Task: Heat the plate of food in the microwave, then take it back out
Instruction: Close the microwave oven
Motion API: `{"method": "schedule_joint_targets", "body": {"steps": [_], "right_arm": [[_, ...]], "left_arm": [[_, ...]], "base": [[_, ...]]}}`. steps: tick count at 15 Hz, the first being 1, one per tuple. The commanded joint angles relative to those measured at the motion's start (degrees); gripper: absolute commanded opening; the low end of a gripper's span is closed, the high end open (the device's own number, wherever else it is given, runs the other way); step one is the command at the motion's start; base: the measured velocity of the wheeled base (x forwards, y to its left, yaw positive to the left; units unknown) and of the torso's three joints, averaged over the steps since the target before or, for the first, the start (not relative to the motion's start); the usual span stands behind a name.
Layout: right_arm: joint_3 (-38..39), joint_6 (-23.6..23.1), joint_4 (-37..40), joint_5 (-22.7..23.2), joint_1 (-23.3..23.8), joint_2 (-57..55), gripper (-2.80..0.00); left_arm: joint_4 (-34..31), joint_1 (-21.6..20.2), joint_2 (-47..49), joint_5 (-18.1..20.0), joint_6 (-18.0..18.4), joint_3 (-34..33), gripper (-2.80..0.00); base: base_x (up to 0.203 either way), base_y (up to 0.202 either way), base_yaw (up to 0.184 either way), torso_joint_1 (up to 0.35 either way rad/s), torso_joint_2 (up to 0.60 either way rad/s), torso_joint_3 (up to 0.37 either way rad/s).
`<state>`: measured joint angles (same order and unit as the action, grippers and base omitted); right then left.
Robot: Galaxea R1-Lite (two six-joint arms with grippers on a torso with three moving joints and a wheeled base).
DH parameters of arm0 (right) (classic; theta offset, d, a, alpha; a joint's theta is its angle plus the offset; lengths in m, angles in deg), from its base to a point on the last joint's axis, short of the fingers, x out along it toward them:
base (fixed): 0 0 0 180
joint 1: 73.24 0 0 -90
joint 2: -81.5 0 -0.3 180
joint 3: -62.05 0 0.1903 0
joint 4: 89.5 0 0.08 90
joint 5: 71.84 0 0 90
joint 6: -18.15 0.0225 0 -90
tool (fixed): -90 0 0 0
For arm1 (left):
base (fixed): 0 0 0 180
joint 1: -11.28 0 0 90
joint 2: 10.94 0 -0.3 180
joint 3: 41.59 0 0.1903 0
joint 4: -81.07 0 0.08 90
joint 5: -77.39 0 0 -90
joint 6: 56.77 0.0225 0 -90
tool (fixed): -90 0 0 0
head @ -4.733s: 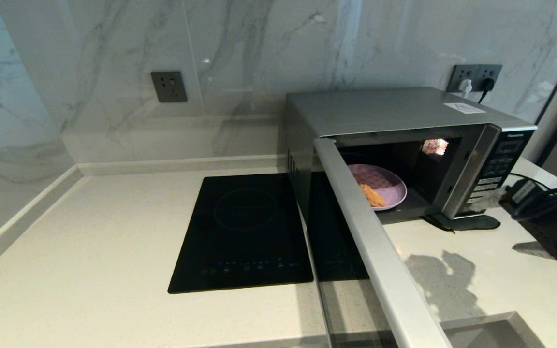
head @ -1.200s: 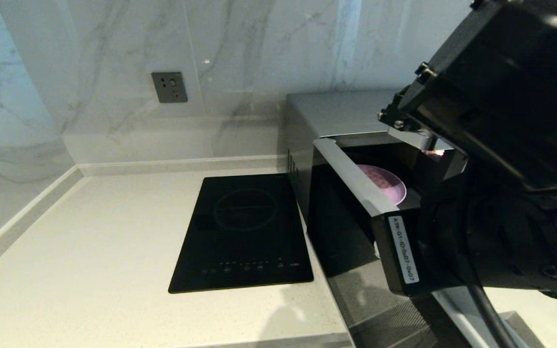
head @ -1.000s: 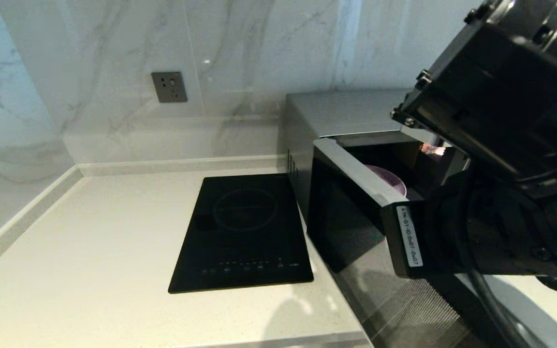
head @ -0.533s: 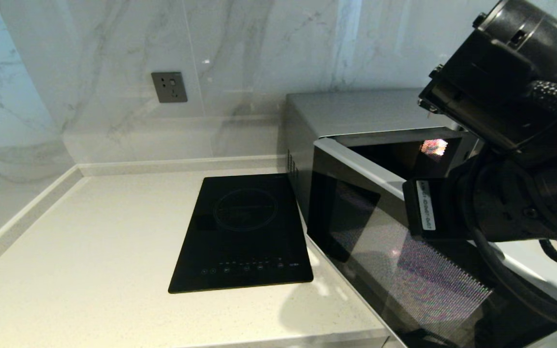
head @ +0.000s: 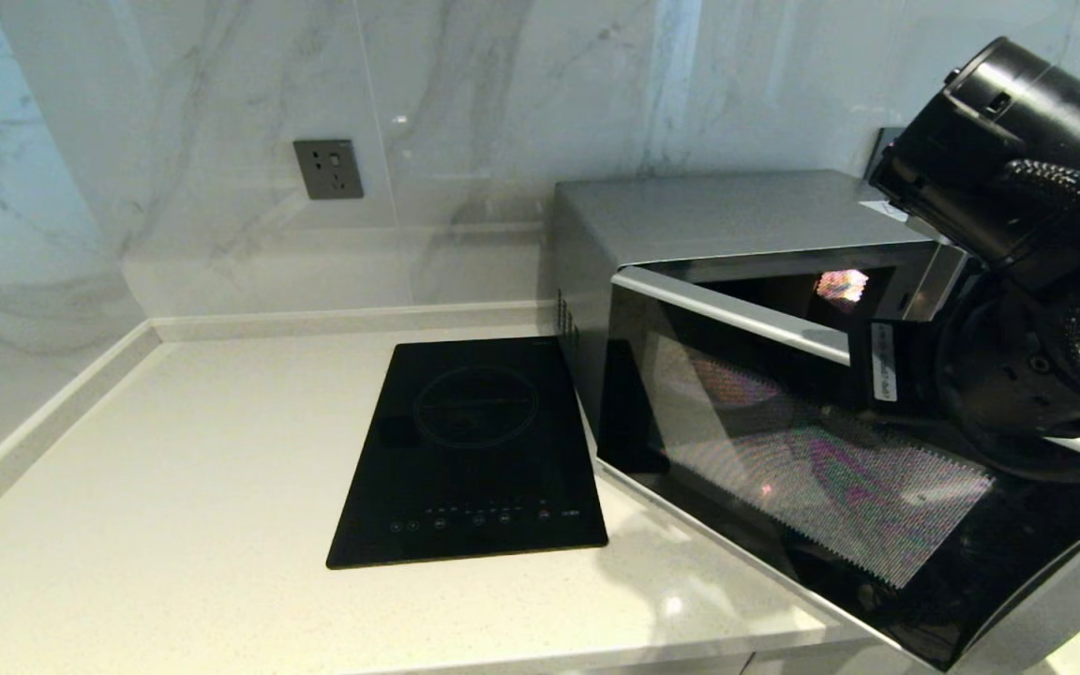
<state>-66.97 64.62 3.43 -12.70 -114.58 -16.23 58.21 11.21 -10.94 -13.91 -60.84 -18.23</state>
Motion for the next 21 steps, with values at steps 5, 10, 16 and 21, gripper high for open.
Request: {"method": "schedule_joint_targets", "body": {"steps": [5, 10, 16, 21], "right_arm": [[0.7, 0.2, -3.5, 0.0, 8.9, -0.3, -2.80], [0.4, -0.4, -10.2, 0.3, 15.0, -3.0, -2.80], [-2.2, -2.2, -15.8, -0.1, 17.2, -5.1, -2.80], [-7.0, -2.5, -15.9, -0.2, 22.2, -9.1, -2.80]], "left_arm": [[0.0, 0.0, 0.1, 0.0, -0.1, 0.0, -2.80], [0.0, 0.0, 0.1, 0.0, -0.1, 0.0, -2.80], [0.0, 0.0, 0.1, 0.0, -0.1, 0.0, -2.80], [0.0, 0.0, 0.1, 0.0, -0.1, 0.0, -2.80]], "base": [[0.000, 0.000, 0.000, 0.000, 0.00, 0.000], [0.000, 0.000, 0.000, 0.000, 0.00, 0.000], [0.000, 0.000, 0.000, 0.000, 0.00, 0.000], [0.000, 0.000, 0.000, 0.000, 0.00, 0.000]]}}
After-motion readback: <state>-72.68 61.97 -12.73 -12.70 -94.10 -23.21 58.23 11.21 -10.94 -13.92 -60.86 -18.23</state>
